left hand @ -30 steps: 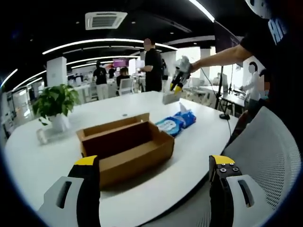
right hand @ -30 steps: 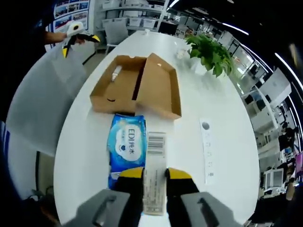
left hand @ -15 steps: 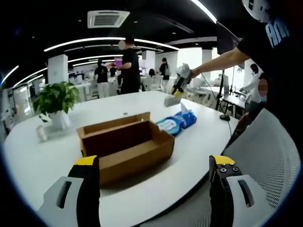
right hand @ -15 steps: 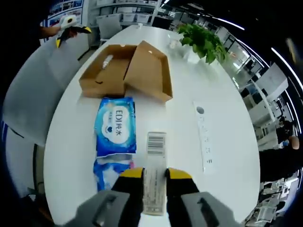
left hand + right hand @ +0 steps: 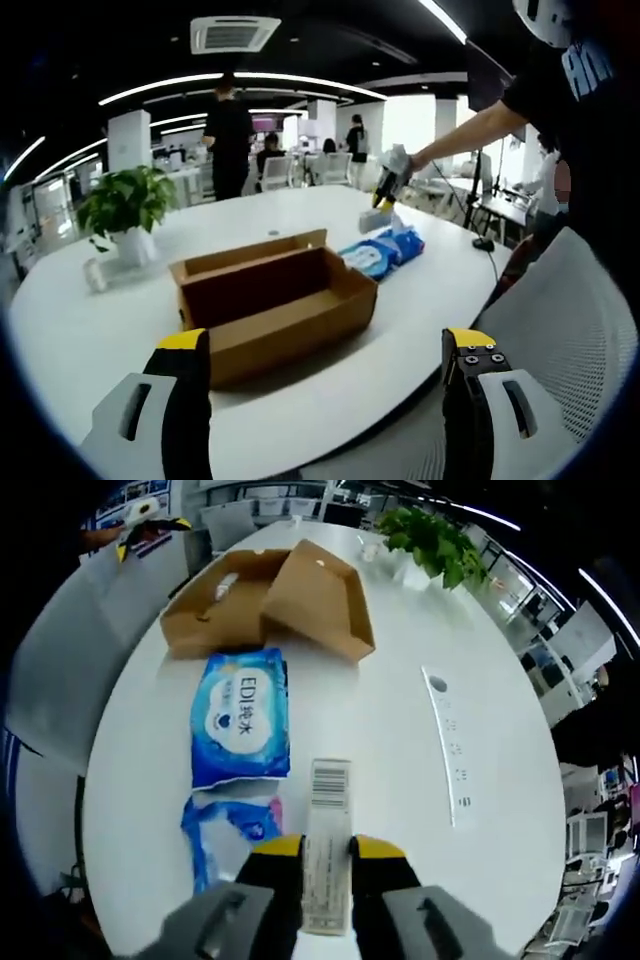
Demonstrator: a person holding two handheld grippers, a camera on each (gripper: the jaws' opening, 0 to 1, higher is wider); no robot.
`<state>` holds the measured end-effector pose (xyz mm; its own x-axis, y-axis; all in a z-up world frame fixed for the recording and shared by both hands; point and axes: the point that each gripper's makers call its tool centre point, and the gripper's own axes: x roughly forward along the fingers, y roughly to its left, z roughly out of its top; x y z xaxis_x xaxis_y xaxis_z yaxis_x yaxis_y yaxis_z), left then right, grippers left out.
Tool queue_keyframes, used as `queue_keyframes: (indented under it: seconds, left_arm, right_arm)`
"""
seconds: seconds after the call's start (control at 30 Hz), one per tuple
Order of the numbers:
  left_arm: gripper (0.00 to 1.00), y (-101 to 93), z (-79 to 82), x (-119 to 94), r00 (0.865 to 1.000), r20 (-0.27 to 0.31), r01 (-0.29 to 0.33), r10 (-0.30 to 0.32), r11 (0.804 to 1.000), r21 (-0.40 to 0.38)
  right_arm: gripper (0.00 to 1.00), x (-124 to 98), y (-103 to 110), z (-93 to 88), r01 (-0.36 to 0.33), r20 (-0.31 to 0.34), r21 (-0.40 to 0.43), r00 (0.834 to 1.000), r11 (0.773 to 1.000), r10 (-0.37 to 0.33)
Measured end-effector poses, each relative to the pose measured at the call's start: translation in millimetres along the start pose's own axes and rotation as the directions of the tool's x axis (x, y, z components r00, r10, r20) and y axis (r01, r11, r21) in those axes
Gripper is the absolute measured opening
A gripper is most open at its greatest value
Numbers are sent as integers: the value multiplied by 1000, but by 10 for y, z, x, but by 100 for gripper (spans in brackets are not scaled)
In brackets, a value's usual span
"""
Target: Operate the shoe box by opening the lid, removing the specified soft item, and placing it in the target area until the item is outside and the box remains undamaged.
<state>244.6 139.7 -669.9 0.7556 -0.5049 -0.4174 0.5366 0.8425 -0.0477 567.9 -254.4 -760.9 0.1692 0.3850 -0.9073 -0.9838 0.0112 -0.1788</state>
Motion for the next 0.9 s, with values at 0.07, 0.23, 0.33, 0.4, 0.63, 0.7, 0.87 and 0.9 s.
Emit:
queue_keyframes:
  seconds: [0.07, 0.23, 0.33, 0.4, 0.63, 0.7, 0.87, 0.9]
  left_arm:
    - [100, 16, -6, -4, 1000, -3, -10, 10, 1000, -3]
    - [100, 78, -45, -30, 1000, -6, -16, 16, 1000, -9]
    - [100, 73, -47, -28, 1000, -14, -18, 18, 1000, 0]
    - [100, 62, -36, -22, 1000, -17, -23, 23, 1000, 1]
    - [100, -4, 13, 11, 999, -22, -23, 23, 1000, 3]
    - [100, -23, 25, 21, 1000, -23, -21, 21, 1000, 3]
    - [100, -53, 61, 36, 1000, -21, -23, 23, 1000, 6]
    - [100, -56, 66, 38, 999, -21, -24, 24, 1000, 8]
  right_arm:
    - [14, 62, 43, -57, -12, -22, -4, 1000, 1000, 12]
    - [14, 192, 157, -134, -34, -35, 8, 999, 999, 35]
    - [14, 271, 199, -220, -43, -55, 0, 998, 999, 43]
    - [14, 307, 209, -268, -51, -66, 2, 997, 999, 51]
    - [14, 300, 165, -291, -55, -90, -53, 995, 997, 50]
    - [14, 308, 156, -300, -59, -99, -68, 994, 996, 52]
    - [15, 320, 108, -312, -48, -111, -57, 993, 997, 41]
    - [15, 320, 107, -314, -47, -113, -56, 993, 997, 40]
